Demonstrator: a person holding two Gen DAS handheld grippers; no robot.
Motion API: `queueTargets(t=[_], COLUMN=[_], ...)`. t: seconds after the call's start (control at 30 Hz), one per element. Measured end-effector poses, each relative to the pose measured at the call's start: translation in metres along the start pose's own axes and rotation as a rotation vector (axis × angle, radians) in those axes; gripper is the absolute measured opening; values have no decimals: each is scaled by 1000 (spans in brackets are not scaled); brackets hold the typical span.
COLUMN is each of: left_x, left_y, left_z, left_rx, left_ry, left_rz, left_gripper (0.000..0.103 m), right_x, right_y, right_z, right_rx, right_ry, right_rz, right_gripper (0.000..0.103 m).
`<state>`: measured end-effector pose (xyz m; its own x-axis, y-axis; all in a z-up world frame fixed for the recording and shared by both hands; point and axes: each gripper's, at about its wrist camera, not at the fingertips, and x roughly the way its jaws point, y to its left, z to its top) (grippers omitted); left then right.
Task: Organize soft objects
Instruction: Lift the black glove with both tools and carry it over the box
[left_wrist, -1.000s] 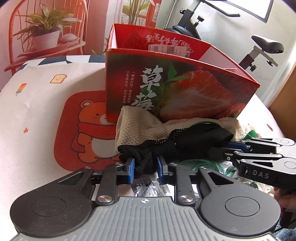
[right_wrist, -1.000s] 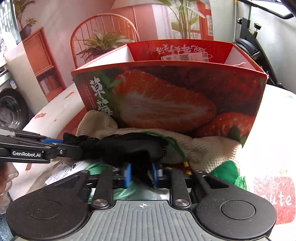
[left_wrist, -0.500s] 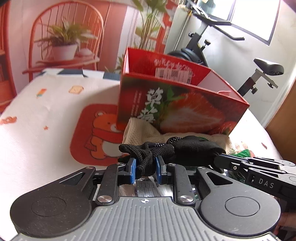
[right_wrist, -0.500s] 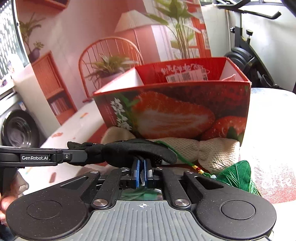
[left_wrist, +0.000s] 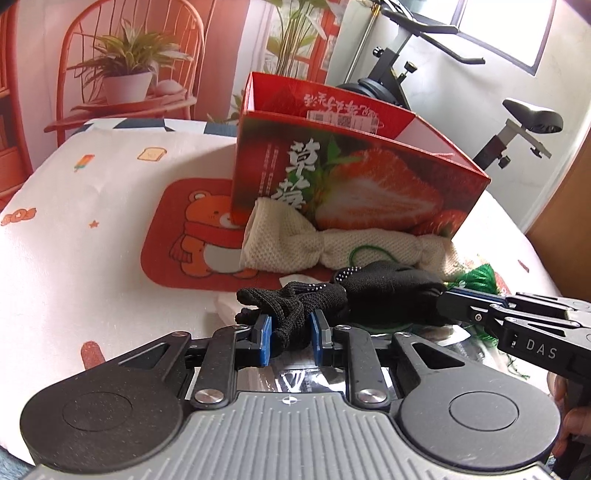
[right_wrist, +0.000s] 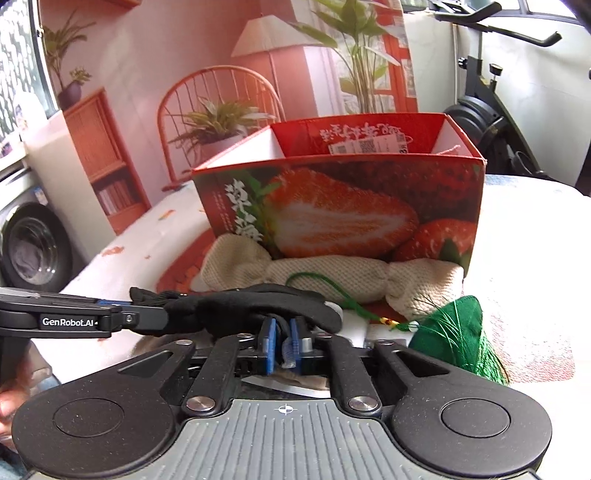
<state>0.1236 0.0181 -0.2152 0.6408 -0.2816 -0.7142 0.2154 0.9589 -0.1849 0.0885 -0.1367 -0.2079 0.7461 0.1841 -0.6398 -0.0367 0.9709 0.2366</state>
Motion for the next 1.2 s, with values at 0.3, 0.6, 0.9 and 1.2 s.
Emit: queueTargets(t=[0.3,0.6,0.9,1.2], left_x=[9,13,2,-21], left_y=[5,7,1,-12], left_z=[-3,-2,-1,16], left_rx=[11,2,9,63], left_ry=[13,20,-9,-116], left_rz=[-5,-11,-10,-20], left_gripper=[22,22,22,22], right_x=[22,47,27,-10], right_y=[-2,6,7,12], right_z=[-1,4,3,22], right_rx=[-70,-113,-88,-116], right_ry=[0,54,20,-103], right_rz=[0,42,64,61], right_gripper=[35,17,12,12])
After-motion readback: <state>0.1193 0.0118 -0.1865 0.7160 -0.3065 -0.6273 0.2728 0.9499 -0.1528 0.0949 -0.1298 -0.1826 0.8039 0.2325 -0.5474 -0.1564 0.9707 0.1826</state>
